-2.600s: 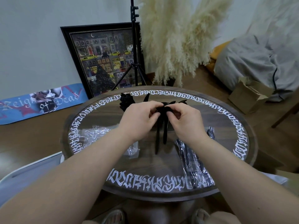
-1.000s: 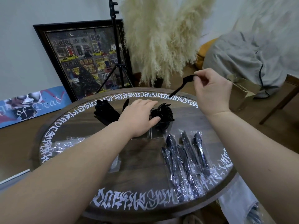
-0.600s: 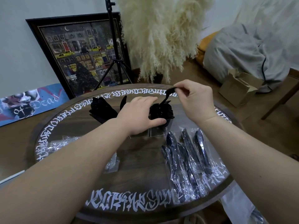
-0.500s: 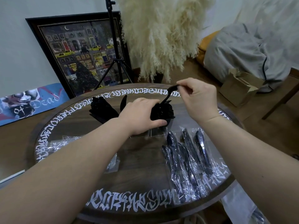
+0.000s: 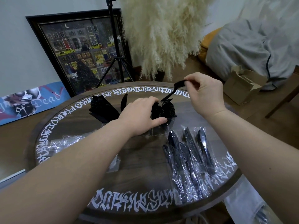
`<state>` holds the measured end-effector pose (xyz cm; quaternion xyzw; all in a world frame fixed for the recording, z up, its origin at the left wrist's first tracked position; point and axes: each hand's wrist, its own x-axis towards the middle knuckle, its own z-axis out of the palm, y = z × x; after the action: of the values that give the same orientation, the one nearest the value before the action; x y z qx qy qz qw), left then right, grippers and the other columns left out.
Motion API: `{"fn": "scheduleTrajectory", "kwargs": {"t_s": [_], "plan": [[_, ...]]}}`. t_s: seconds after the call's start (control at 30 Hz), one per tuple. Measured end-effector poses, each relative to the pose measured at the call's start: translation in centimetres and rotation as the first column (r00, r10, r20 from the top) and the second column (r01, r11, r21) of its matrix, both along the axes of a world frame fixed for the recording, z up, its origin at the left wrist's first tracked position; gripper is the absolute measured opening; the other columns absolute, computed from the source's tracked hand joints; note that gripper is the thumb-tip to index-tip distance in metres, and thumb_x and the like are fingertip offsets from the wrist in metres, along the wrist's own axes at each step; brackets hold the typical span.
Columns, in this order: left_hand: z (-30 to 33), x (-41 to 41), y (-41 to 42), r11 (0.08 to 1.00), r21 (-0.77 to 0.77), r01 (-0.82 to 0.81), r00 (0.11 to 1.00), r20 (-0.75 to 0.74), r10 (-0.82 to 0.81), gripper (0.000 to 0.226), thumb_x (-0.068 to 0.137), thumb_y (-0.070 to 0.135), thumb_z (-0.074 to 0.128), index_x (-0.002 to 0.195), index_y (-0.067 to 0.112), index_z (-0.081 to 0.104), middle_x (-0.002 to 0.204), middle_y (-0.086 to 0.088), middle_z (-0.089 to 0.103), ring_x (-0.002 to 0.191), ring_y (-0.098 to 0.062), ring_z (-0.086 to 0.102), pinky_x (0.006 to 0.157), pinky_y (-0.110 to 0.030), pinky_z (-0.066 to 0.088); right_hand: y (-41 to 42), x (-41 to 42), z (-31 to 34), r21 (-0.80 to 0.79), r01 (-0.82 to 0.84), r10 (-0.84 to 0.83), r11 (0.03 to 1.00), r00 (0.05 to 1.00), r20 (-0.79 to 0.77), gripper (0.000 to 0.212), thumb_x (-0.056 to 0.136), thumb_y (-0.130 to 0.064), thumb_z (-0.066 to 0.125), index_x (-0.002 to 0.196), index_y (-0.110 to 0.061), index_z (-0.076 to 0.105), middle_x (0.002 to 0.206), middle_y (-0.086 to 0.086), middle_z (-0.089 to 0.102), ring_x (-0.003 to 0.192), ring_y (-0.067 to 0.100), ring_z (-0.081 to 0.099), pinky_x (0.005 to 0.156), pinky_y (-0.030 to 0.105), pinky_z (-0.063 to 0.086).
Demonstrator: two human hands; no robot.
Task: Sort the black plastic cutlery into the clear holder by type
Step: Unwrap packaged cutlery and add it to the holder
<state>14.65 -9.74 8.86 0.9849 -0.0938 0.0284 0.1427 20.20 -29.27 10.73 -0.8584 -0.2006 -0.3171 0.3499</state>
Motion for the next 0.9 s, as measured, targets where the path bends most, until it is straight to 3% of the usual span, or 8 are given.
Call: {"fn": "scheduleTrajectory", "kwargs": {"t_s": [0.1, 0.37, 0.53, 0.63, 0.8, 0.9], "plan": [[-0.1, 0.0, 0.0, 1.000, 0.011, 0.014, 1.000, 0.010, -0.014, 0.073, 0.082, 0.066, 0.054, 0.141, 0.028, 0.035, 0.136, 0.006, 0.050, 0.127, -0.017, 0.043, 0.099, -0.038, 0.041, -0.4, -0.1, 0.5, 0.028, -0.001, 0.000, 1.000, 0.999, 0.039, 0.014, 0.088, -0.012, 0.059, 0.093, -0.009, 0.071, 0.083, 0.005, 0.069, 0.074, 0.017, 0.061, 0.073, 0.029, 0.048], [-0.2, 0.0, 0.0, 0.999, 0.041, 0.023, 1.000, 0.018, -0.023, 0.074, 0.083, 0.067, 0.051, 0.144, 0.028, 0.033, 0.139, 0.006, 0.047, 0.129, -0.017, 0.040, 0.102, -0.038, 0.038, -1.4, 0.8, 2.0, 0.040, -0.010, 0.009, 0.999, 0.999, 0.034, 0.015, 0.089, -0.012, 0.059, 0.096, -0.009, 0.072, 0.086, 0.004, 0.070, 0.075, 0.008, 0.057, 0.073, 0.005, 0.038], [-0.3, 0.0, 0.0, 0.999, 0.037, 0.018, 0.999, 0.026, -0.019, 0.075, 0.082, 0.068, 0.051, 0.142, 0.027, 0.035, 0.137, 0.007, 0.048, 0.128, -0.017, 0.042, 0.101, -0.038, 0.040, -0.1, 0.7, 2.3, -0.029, -0.072, 0.072, 0.997, 0.997, -0.017, 0.013, 0.088, -0.013, 0.062, 0.094, -0.010, 0.073, 0.085, 0.006, 0.072, 0.076, 0.019, 0.064, 0.075, 0.025, 0.048], [-0.3, 0.0, 0.0, 0.999, 0.031, 0.018, 0.999, 0.027, -0.019, 0.075, 0.081, 0.068, 0.051, 0.142, 0.027, 0.036, 0.137, 0.006, 0.049, 0.127, -0.017, 0.042, 0.100, -0.038, 0.040, 0.6, 0.7, 1.6, -0.085, -0.095, 0.089, 0.992, 0.994, -0.068, 0.014, 0.089, -0.015, 0.062, 0.097, -0.013, 0.074, 0.087, 0.004, 0.073, 0.079, 0.019, 0.065, 0.077, 0.026, 0.048], [-0.4, 0.1, 0.0, 1.000, 0.030, 0.008, 0.999, 0.043, -0.009, 0.074, 0.081, 0.066, 0.053, 0.141, 0.026, 0.037, 0.135, 0.005, 0.050, 0.126, -0.018, 0.042, 0.098, -0.036, 0.038, 2.2, 1.0, -0.8, -0.417, -0.190, 0.082, 0.889, 0.961, -0.263, 0.027, 0.096, -0.015, 0.050, 0.115, -0.017, 0.069, 0.113, 0.007, 0.068, 0.105, 0.028, 0.060, 0.089, 0.037, 0.046], [-0.5, 0.1, 0.0, 1.000, 0.020, 0.009, 0.999, 0.046, -0.010, 0.076, 0.082, 0.064, 0.055, 0.143, 0.024, 0.034, 0.137, 0.004, 0.049, 0.128, -0.018, 0.042, 0.100, -0.035, 0.038, 2.7, 1.1, -1.5, -0.490, -0.275, 0.068, 0.827, 0.914, -0.400, 0.042, 0.096, -0.006, 0.038, 0.126, -0.023, 0.061, 0.125, 0.007, 0.059, 0.114, 0.030, 0.048, 0.094, 0.034, 0.037]]}}
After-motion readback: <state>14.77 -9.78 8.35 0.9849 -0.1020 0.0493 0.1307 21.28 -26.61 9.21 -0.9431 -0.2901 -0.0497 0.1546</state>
